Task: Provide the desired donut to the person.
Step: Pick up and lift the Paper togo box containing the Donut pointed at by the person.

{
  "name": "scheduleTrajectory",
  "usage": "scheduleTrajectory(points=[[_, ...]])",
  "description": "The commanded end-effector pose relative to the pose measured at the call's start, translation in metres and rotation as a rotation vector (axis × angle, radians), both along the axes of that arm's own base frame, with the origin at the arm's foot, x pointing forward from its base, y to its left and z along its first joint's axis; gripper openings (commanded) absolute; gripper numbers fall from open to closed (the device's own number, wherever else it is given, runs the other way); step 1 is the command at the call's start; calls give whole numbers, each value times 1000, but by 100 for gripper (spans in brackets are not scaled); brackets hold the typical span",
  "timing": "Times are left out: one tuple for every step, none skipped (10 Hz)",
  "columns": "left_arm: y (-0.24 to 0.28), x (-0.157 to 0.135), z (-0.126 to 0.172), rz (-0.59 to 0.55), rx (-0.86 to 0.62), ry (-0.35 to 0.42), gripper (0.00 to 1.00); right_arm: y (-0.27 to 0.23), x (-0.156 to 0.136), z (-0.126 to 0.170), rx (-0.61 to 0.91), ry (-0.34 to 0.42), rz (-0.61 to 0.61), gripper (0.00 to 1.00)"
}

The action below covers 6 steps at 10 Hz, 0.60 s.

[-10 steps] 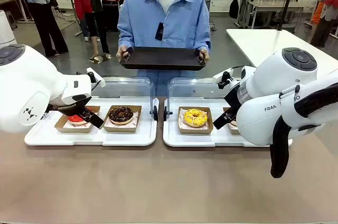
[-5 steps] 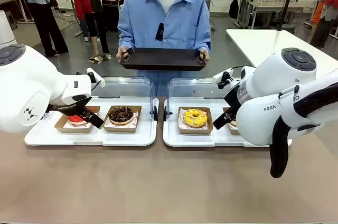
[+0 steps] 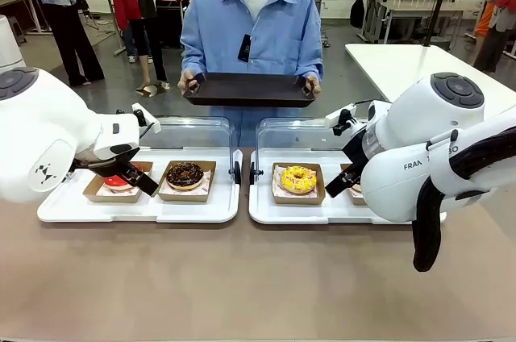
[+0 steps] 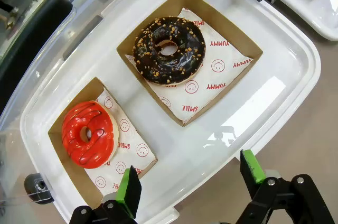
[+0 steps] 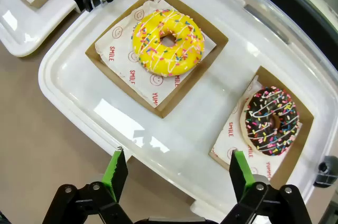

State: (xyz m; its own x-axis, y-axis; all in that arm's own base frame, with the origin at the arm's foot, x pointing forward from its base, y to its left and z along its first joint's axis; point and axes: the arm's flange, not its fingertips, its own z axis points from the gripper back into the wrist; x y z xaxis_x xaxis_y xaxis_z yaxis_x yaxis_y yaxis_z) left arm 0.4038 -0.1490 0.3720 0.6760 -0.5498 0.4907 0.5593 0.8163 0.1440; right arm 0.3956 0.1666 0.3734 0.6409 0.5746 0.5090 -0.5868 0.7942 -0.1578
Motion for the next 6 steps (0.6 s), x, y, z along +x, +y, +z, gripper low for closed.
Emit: scheduleTrajectory(points=[[0,0,0,0,0,0,100,0,0,0,0,0,0,100],[0,0,0,0,0,0,100,0,0,0,0,0,0,100],[0,0,0,0,0,0,100,0,0,0,0,0,0,100],[0,0,0,0,0,0,100,0,0,0,0,0,0,100],[0,0,0,0,0,0,100,0,0,0,0,0,0,100],[0,0,0,0,0,0,100,0,0,0,0,0,0,100]])
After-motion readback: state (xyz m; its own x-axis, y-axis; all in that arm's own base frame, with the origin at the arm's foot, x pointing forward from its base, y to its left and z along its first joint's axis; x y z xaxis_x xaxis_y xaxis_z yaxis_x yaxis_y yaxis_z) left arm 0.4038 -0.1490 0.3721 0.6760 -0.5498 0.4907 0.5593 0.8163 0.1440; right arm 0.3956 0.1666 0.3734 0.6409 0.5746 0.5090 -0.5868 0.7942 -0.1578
